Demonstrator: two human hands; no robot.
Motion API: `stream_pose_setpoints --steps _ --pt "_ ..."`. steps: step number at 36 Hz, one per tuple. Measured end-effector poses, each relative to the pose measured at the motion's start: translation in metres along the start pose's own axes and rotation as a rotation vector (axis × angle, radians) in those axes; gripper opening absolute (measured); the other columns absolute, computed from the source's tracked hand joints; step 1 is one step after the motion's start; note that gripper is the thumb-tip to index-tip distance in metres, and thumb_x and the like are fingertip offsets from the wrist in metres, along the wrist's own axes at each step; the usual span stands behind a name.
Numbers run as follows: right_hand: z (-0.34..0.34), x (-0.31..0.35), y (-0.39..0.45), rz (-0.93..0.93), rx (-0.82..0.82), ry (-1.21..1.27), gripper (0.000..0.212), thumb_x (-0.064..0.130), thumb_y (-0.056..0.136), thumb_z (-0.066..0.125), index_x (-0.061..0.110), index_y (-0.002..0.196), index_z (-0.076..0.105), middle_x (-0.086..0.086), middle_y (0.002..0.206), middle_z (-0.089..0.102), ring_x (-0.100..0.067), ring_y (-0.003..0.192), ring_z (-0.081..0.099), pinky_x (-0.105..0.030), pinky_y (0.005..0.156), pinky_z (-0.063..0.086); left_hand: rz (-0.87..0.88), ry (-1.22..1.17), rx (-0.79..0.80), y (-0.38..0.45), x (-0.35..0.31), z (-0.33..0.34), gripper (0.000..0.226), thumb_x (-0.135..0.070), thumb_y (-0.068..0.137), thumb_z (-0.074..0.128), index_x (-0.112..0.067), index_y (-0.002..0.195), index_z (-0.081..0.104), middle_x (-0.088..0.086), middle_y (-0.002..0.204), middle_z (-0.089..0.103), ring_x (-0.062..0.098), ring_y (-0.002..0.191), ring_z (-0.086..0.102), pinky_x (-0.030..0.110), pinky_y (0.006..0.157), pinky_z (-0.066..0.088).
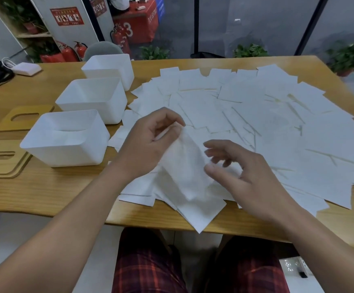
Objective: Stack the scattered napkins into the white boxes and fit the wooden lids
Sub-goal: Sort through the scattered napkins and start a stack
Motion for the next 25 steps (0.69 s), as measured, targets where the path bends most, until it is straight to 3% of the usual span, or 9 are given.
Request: stream_pose_setpoints --steps 3,5,7,8,11,14,18,22,25 --pt "-0.001 -0.001 0.0 0.064 -0.014 0.194 0.04 0.055 0.097 0.063 0.036 0.132 0.067 0.023 0.082 0.072 -0.001 0.08 0.068 -0.018 0.074 0.046 -0.052 -0.029 -0.024 -0.002 0.005 0.015 0.001 -0.022 0.105 0.072 -0.022 0.105 0.073 0.011 0.088 0.069 0.041 0.079 0.062 0.044 0.066 0.048" --pt "-0.008 -0.008 0.0 0.1 -0.076 0.226 0.034 0.05 0.096 0.071 0.036 0.127 0.069 0.017 0.074 0.071 -0.007 0.067 0.066 -0.029 0.067 0.052 -0.094 -0.033 -0.042 -0.007 0.01 0.023 0.003 -0.023 0.102 0.076 -0.024 0.103 0.073 0.004 0.086 0.07 0.026 0.069 0.063 0.036 0.063 0.048" --pt "-0.017 -0.019 0.0 0.13 -0.142 0.175 0.03 0.04 0.096 0.079 0.039 0.124 0.069 0.008 0.083 0.076 -0.015 0.072 0.073 -0.043 0.067 0.059 -0.151 -0.065 -0.056 -0.013 0.017 0.029 0.005 -0.022 0.101 0.078 -0.024 0.103 0.073 -0.003 0.085 0.069 0.009 0.058 0.057 0.022 0.058 0.042" --pt "-0.022 -0.027 0.0 0.145 -0.171 0.154 0.029 0.036 0.096 0.08 0.04 0.123 0.069 0.005 0.086 0.077 -0.016 0.074 0.075 -0.043 0.067 0.06 -0.179 -0.076 -0.056 -0.015 0.021 0.032 0.006 -0.023 0.101 0.078 -0.024 0.103 0.073 -0.004 0.086 0.07 0.006 0.057 0.057 0.02 0.057 0.04" --pt "-0.036 -0.046 -0.001 0.183 -0.248 0.108 0.025 0.031 0.096 0.08 0.038 0.119 0.071 0.004 0.081 0.075 -0.016 0.068 0.071 -0.034 0.061 0.054 -0.228 -0.077 -0.04 -0.021 0.028 0.038 0.007 -0.027 0.1 0.079 -0.027 0.103 0.073 -0.004 0.089 0.074 0.016 0.065 0.068 0.03 0.063 0.052" --pt "-0.042 -0.056 -0.001 0.193 -0.265 0.051 0.027 0.032 0.096 0.08 0.038 0.12 0.07 0.004 0.081 0.075 -0.019 0.072 0.072 -0.039 0.065 0.058 -0.235 -0.032 -0.036 -0.022 0.032 0.04 0.009 -0.025 0.099 0.08 -0.029 0.101 0.072 -0.001 0.085 0.077 0.029 0.073 0.074 0.046 0.075 0.065" --pt "-0.037 -0.064 0.0 0.187 -0.262 -0.028 0.028 0.032 0.096 0.081 0.038 0.121 0.069 0.004 0.082 0.074 -0.012 0.074 0.072 -0.04 0.07 0.061 -0.245 0.068 -0.022 -0.02 0.038 0.04 0.011 -0.023 0.099 0.079 -0.031 0.101 0.072 -0.004 0.081 0.076 0.02 0.073 0.074 0.033 0.074 0.063" --pt "-0.034 -0.061 0.0 0.169 -0.269 -0.083 0.028 0.025 0.094 0.083 0.03 0.119 0.071 0.018 0.062 0.062 -0.004 0.06 0.06 -0.012 0.06 0.046 -0.245 0.142 0.005 -0.019 0.04 0.043 0.011 -0.021 0.1 0.077 -0.031 0.103 0.072 -0.008 0.079 0.075 0.01 0.07 0.07 0.015 0.067 0.052" --pt "-0.034 -0.058 -0.001 0.148 -0.277 -0.148 0.028 0.023 0.093 0.085 0.027 0.118 0.073 0.014 0.055 0.052 -0.007 0.059 0.056 -0.011 0.061 0.041 -0.24 0.165 -0.003 -0.018 0.041 0.044 0.01 -0.022 0.1 0.075 -0.031 0.104 0.072 -0.01 0.078 0.073 0.007 0.068 0.068 0.012 0.065 0.048"
Point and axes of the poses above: each hand's wrist, its own y-axis towards the middle knuckle, its own z-axis out of the palm, x = y × z, the point moved 8 cm from there along y, towards the middle knuckle
